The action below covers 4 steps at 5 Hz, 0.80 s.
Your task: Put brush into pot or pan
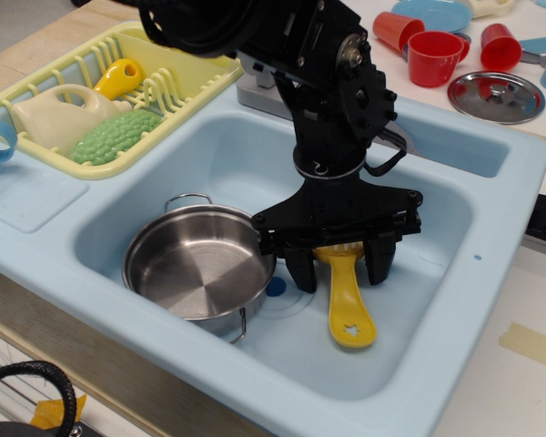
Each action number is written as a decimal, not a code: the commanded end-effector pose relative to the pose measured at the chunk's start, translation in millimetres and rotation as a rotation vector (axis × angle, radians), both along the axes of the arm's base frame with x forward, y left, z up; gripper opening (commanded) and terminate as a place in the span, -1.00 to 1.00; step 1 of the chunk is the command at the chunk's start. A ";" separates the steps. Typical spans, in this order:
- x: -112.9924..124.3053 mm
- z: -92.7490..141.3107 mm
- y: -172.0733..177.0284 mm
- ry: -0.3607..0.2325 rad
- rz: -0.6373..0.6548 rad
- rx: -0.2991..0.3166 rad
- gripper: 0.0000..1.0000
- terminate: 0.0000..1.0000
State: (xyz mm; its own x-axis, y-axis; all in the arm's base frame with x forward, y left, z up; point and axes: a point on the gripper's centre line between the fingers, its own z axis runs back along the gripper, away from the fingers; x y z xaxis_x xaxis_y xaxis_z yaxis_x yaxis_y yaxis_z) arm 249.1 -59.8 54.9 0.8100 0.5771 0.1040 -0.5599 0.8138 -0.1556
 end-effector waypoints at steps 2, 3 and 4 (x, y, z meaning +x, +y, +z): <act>2.8 56.4 -1.8 -0.106 0.019 0.108 -1.00 -1.00; -3.0 67.5 7.3 -0.120 0.060 0.134 -1.00 -1.00; -12.4 78.7 26.0 -0.099 0.132 0.161 -1.00 -1.00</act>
